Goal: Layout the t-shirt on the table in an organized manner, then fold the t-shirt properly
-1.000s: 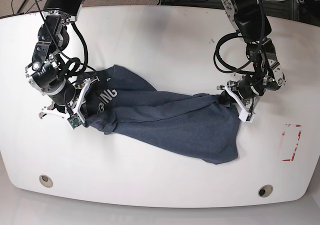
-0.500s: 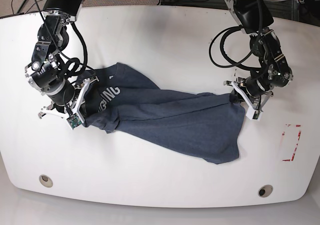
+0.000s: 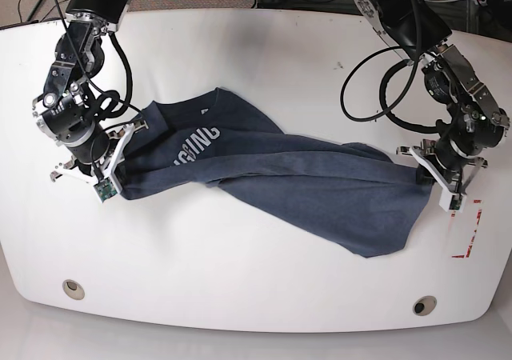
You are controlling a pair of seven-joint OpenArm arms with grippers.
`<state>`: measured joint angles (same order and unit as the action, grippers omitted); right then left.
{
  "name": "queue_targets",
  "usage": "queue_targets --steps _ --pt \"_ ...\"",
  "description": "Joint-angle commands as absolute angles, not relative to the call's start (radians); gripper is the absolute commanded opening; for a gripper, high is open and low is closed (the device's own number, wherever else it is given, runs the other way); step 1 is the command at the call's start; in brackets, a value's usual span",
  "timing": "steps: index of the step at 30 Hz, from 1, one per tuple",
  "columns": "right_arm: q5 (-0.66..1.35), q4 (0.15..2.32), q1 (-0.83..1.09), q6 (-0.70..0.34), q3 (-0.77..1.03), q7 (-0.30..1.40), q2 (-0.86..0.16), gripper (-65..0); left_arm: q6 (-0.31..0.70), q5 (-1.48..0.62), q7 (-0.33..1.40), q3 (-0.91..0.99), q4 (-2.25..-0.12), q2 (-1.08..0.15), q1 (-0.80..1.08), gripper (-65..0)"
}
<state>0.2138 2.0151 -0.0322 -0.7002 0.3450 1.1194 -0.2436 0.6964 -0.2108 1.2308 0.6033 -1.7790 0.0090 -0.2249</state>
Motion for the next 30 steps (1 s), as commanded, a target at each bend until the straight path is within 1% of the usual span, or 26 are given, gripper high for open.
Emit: queue_targets --steps 1,6,13,20,26,30 --pt "0.222 2.034 -0.045 -0.698 0.355 1.099 -0.254 -65.0 0.698 -0.237 1.204 0.591 -1.839 -0.013 -0.274 -63.7" --pt "0.214 2.032 -0.056 -0.698 0.355 1.099 -0.254 -65.0 0.698 -0.231 1.204 0.573 -1.862 -0.027 -0.351 -63.9" --pt "0.209 2.009 -0.156 -0.698 0.352 1.101 -0.262 -65.0 0.698 -0.229 1.198 0.496 -1.847 -0.071 -0.515 -63.9" --pt "0.142 1.974 -0.329 -0.698 0.338 1.106 -0.266 -65.0 0.651 -0.228 1.153 0.410 -1.807 -0.101 -0.687 -63.9" --pt "0.077 1.931 -0.521 -0.698 0.231 1.106 -0.321 -65.0 0.625 -0.228 1.148 0.386 -1.735 -0.113 -0.865 -63.9" --pt "0.073 1.908 -0.657 -0.698 0.174 1.106 -0.357 -65.0 0.625 -0.228 1.167 0.384 -1.732 -0.114 -0.947 -63.9"
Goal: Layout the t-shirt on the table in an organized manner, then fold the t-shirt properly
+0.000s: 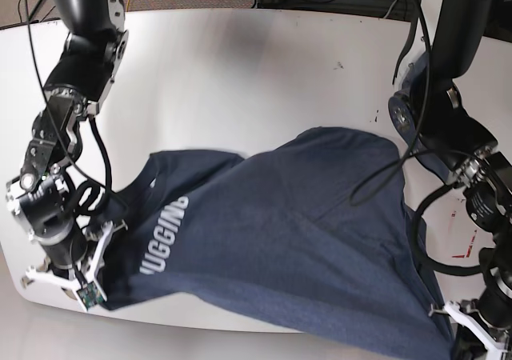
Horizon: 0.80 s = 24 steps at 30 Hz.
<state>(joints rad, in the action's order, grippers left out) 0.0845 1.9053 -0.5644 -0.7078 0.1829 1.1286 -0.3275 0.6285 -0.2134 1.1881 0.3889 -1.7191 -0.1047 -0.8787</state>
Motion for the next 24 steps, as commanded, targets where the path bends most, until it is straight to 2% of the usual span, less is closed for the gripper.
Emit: queue_targets --steps 1,9,15,19,24 --pt "0.073 1.903 -0.690 -0.698 0.160 1.107 -0.364 -65.0 0.625 -0.228 1.175 0.383 -1.732 -0.114 -0.966 -63.9" --pt "0.079 1.860 -1.006 -0.698 0.041 1.178 -0.421 -65.0 0.624 -0.197 1.207 0.381 -1.738 -0.174 -1.179 -63.9" --pt "0.081 1.842 -1.224 -0.698 -0.024 1.187 -0.438 -65.0 0.628 -0.200 1.207 0.381 -1.618 -0.205 -1.399 -63.9" --pt "0.081 1.839 -1.313 -0.698 -0.059 1.188 -0.449 -65.0 0.630 -0.202 1.205 0.381 -1.535 -0.219 -1.500 -63.9" --pt "0.081 1.862 -1.330 -0.698 -0.091 1.188 -0.452 -65.0 0.631 -0.206 1.205 0.381 -1.498 -0.216 -1.535 -63.9"
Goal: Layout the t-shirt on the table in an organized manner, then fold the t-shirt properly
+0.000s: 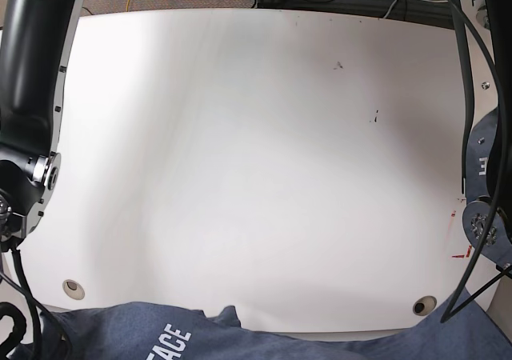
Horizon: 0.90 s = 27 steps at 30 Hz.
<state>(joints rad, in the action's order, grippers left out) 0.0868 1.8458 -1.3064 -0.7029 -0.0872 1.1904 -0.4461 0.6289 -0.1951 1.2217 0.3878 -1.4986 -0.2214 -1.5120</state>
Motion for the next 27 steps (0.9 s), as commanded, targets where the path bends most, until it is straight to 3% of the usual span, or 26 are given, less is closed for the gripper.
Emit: queue_targets --steps 1,8,15,20,27 --pt "0.081 1.871 -1.325 -0.698 -0.091 1.188 -0.452 -65.0 0.631 -0.213 1.205 0.380 -1.501 -0.216 -1.534 -63.9" --pt "0.071 1.969 -1.179 -0.698 -0.077 1.196 -0.452 -65.0 0.628 -0.288 1.211 0.358 -1.570 -0.217 -1.425 -63.9" --pt "0.079 2.037 -0.888 -0.698 0.064 1.196 -0.450 -65.0 0.631 -0.323 1.267 0.361 -1.732 -0.216 -1.214 -63.9" --pt "0.079 2.035 -0.650 -0.698 0.154 1.187 -0.435 -65.0 0.633 -0.323 1.280 0.367 -1.885 -0.219 -0.980 -63.9" --pt "0.077 2.031 -0.303 -0.698 0.249 1.089 -0.311 -65.0 0.698 -0.325 1.277 0.486 -1.954 -0.213 -0.615 -63.9"
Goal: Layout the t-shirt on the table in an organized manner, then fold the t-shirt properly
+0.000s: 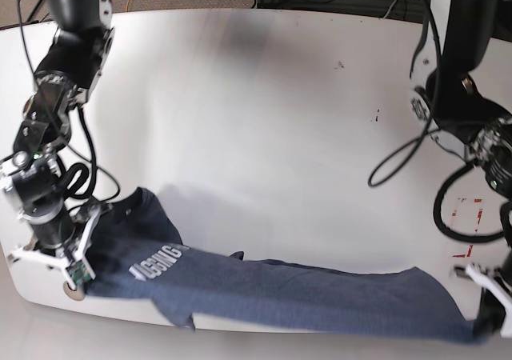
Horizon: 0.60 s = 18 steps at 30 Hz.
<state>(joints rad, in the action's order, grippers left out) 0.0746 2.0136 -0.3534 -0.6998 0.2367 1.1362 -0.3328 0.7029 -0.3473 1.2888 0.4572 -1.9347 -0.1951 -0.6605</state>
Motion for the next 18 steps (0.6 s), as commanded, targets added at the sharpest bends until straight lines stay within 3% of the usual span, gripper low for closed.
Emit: queue_targets --steps 1,8,18 --pt "0.077 2.031 -0.246 -0.698 0.255 1.064 -0.294 -65.0 0.698 -0.326 1.277 0.512 -1.957 -0.203 -0.553 -63.9" --pt "0.077 2.034 0.025 -0.698 0.278 0.987 -0.211 -65.0 0.698 -0.326 1.273 0.665 -1.985 -0.157 -0.232 -63.9" --pt "0.077 2.034 0.220 -0.698 0.286 0.958 -0.159 -65.0 0.698 -0.326 1.219 0.760 -1.983 -0.157 0.044 -63.9"
